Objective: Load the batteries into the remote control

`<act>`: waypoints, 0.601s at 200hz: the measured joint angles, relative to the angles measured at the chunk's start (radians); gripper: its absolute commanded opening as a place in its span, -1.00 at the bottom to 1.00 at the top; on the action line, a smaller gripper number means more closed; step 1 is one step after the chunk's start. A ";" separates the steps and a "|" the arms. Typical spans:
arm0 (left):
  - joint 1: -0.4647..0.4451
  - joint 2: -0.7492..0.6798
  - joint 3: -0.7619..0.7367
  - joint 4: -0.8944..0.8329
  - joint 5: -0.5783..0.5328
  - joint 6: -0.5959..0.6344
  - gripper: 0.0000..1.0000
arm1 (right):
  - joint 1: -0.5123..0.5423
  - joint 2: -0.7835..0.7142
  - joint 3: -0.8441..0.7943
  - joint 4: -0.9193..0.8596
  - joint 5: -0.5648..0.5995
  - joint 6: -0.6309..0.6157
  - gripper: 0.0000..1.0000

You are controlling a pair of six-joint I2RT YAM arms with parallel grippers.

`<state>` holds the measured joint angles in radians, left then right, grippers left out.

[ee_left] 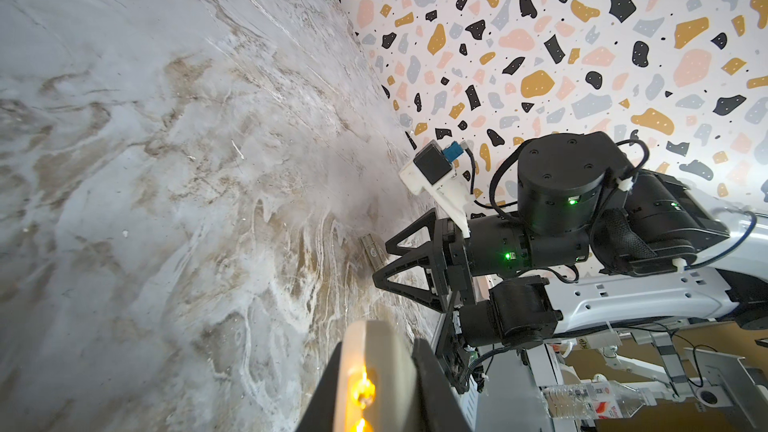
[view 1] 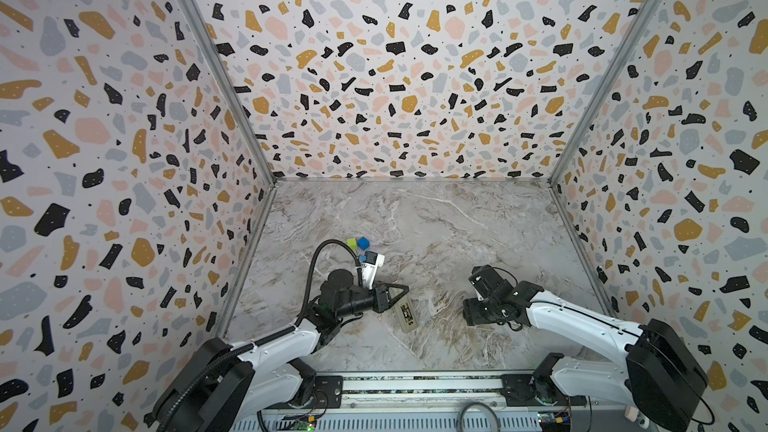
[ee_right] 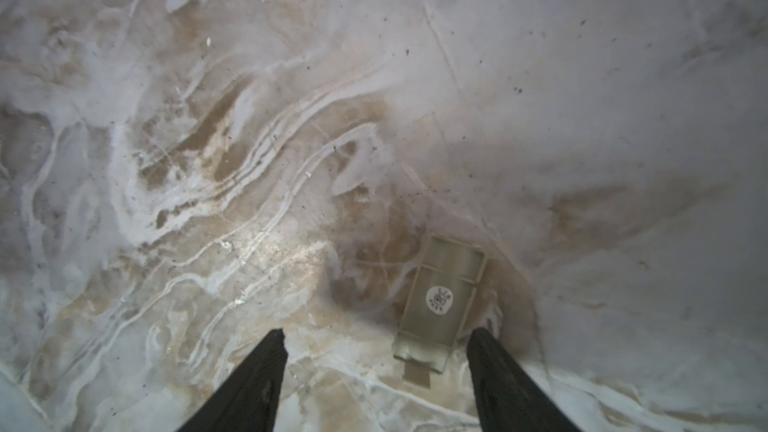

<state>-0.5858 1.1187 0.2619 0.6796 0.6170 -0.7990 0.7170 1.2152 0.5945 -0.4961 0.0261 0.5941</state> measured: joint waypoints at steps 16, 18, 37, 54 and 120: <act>0.000 0.000 0.000 0.000 0.000 0.000 -1.00 | 0.000 0.013 -0.003 0.016 0.000 0.000 0.34; 0.000 0.000 0.000 0.000 0.000 0.000 -1.00 | -0.001 0.015 -0.004 0.018 0.000 0.000 0.34; 0.000 0.001 0.000 0.001 0.000 0.000 -1.00 | -0.003 0.026 -0.009 0.030 0.000 0.000 0.33; 0.000 0.009 0.000 0.002 0.000 0.002 -1.00 | -0.007 0.034 -0.015 0.040 0.000 0.000 0.32; 0.000 0.027 0.000 0.003 0.000 0.003 -1.00 | -0.010 0.039 -0.026 0.055 0.010 0.000 0.25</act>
<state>-0.5858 1.1461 0.2619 0.6823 0.6170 -0.7963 0.7067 1.2541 0.5690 -0.4408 0.0360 0.5938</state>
